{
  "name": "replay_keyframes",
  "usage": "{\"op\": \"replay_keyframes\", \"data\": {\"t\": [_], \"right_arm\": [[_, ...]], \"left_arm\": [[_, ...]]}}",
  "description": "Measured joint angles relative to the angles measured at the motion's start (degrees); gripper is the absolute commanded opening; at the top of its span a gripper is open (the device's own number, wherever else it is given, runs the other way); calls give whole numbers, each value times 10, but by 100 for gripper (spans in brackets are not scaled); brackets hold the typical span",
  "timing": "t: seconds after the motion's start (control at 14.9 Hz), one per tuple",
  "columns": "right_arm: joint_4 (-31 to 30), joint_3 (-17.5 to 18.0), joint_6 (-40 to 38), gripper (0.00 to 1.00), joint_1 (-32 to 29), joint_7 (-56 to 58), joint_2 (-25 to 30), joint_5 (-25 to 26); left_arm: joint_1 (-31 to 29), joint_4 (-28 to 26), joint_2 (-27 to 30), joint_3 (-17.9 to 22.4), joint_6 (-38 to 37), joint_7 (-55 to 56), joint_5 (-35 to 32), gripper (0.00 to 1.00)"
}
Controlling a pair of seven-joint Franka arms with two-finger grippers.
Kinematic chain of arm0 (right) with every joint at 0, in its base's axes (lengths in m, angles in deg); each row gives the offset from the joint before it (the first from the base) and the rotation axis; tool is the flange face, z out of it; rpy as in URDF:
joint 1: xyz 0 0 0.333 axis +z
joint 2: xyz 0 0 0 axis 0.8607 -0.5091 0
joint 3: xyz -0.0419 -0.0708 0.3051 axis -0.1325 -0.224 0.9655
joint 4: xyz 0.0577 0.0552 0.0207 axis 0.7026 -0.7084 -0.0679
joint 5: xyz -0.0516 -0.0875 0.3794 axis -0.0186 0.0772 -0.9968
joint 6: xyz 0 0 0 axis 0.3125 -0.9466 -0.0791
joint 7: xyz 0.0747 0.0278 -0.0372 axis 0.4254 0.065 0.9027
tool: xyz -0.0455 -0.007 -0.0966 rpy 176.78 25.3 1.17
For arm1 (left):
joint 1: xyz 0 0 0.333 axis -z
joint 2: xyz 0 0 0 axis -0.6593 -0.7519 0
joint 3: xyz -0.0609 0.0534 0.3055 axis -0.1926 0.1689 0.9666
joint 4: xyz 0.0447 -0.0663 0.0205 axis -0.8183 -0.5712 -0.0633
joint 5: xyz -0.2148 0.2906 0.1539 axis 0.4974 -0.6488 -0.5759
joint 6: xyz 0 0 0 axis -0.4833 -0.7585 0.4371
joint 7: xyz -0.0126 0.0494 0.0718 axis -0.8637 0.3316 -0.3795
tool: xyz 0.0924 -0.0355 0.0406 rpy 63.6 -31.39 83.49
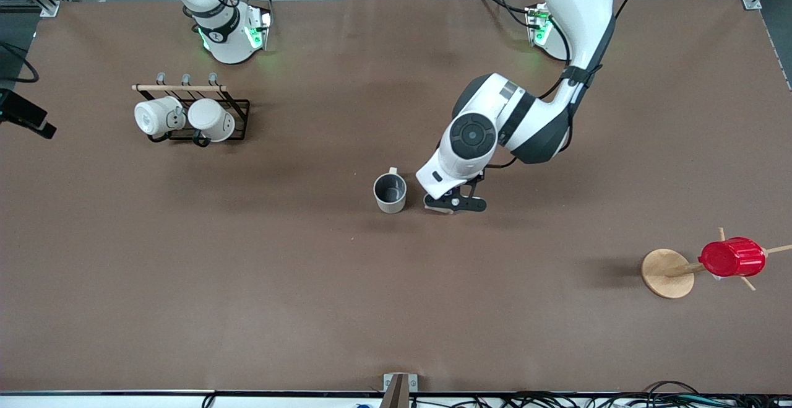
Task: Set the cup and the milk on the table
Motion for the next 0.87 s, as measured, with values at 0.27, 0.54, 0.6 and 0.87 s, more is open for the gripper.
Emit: {"op": "replay_keyframes", "data": {"t": [0.27, 0.54, 0.6, 0.87], "right_arm": [[0, 1, -1, 100, 1, 2, -2, -1], [1, 1, -3, 100, 1, 35, -3, -1], [1, 2, -8, 100, 1, 38, -3, -1], [4, 3, -16, 100, 2, 41, -3, -1]], "left_arm": [[1, 26, -22, 1, -21, 8, 13, 9], [8, 63, -44, 0, -21, 46, 17, 9], [13, 69, -49, 0, -22, 50, 17, 9], [23, 78, -58, 0, -34, 56, 17, 16]]}}
